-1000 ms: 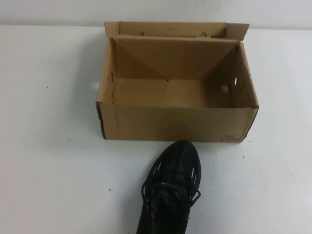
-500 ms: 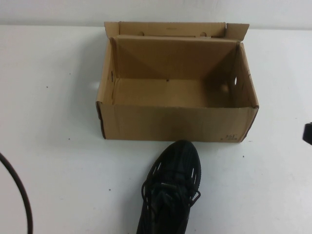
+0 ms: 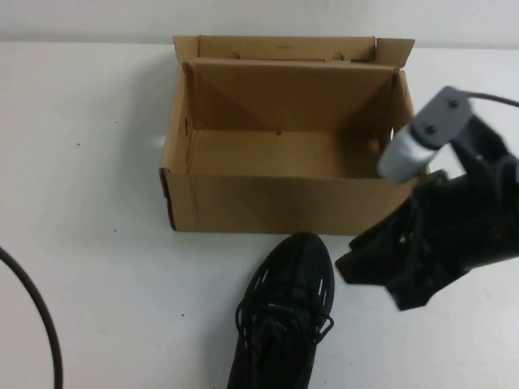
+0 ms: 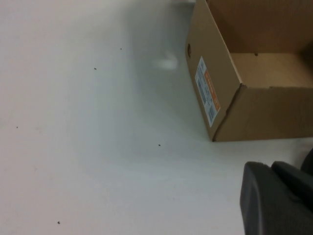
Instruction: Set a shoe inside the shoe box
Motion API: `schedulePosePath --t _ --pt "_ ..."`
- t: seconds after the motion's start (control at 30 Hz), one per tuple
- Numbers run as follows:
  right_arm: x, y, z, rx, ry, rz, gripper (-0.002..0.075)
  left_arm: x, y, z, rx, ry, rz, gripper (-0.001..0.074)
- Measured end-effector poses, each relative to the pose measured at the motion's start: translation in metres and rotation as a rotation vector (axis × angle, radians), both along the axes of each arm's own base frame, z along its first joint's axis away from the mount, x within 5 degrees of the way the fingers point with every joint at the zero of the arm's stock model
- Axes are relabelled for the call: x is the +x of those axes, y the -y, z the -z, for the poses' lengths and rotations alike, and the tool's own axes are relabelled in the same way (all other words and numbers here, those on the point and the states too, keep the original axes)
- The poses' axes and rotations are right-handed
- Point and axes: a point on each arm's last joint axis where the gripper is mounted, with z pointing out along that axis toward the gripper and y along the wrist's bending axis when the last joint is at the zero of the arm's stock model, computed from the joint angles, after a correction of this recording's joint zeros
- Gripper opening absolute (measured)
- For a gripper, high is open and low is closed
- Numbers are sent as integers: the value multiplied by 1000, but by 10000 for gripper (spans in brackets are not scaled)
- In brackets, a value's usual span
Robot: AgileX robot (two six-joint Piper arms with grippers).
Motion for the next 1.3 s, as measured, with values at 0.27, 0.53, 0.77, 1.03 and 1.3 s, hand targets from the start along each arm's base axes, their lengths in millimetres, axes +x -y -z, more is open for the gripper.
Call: schedulePosePath --t 0.27,0.53,0.77,1.03,1.3 --pt "8 -62 35 -214 21 -146 330 -3 -1 5 16 -58 2 -3" --pt "32 -89 82 -328 14 -160 391 -3 -1 5 18 -63 2 -3" --pt "49 -100 114 -374 20 -145 316 -3 -1 5 20 -65 3 -3" --pt "45 -103 114 -375 -10 -162 10 -5 -1 9 34 -106 6 -3" --pt "44 -106 74 -309 9 -176 -1 -7 1 12 130 -120 94 -2"
